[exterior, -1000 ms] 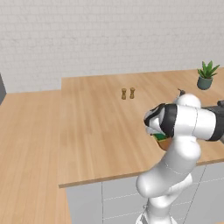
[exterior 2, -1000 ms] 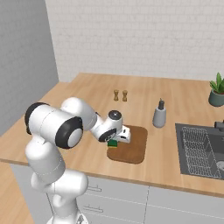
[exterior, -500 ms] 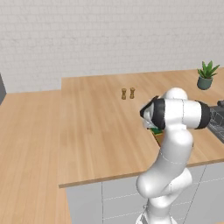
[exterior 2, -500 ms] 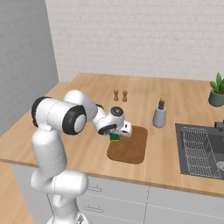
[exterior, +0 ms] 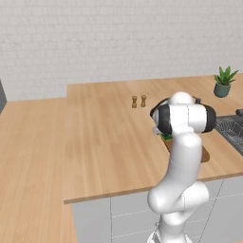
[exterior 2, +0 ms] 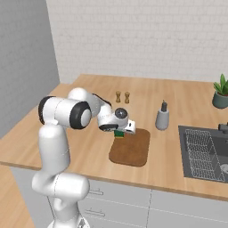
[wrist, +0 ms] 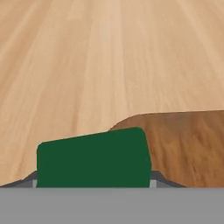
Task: Pick up the sponge from the counter and clean the cutting board by briefly scrubbing or pressing down on the cutting board. Once finished, release the sponge.
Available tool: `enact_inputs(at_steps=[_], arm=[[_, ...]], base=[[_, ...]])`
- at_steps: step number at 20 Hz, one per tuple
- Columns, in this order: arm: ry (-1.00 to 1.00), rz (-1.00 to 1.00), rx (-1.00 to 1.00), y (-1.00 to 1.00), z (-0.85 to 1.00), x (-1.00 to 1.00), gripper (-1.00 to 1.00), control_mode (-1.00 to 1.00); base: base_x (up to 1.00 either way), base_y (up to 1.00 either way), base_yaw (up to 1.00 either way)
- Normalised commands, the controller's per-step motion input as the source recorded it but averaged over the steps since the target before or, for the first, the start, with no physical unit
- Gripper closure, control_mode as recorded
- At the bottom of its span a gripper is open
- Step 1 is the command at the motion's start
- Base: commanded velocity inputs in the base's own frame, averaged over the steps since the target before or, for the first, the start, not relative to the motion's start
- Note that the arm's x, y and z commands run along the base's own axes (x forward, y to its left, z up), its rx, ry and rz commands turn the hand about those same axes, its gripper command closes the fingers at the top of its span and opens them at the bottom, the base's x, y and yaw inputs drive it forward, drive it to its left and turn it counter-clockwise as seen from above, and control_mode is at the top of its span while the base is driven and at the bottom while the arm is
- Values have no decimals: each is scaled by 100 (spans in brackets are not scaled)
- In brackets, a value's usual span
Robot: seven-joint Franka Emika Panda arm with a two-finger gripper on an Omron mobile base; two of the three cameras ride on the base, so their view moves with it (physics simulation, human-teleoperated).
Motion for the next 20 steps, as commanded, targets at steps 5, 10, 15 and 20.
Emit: enact_inputs(at_steps=[5,10,15,20], arm=[[-1,0,0,-13,0,44,100,-100],[0,0,0,-15,-2,47,100,-100],[-1,0,0,-21,-14,31,100,-100],[-1,0,0,-33,-31,5,100,-100]], base=[[0,0,0],[0,0,0],[0,0,0],[0,0,0]])
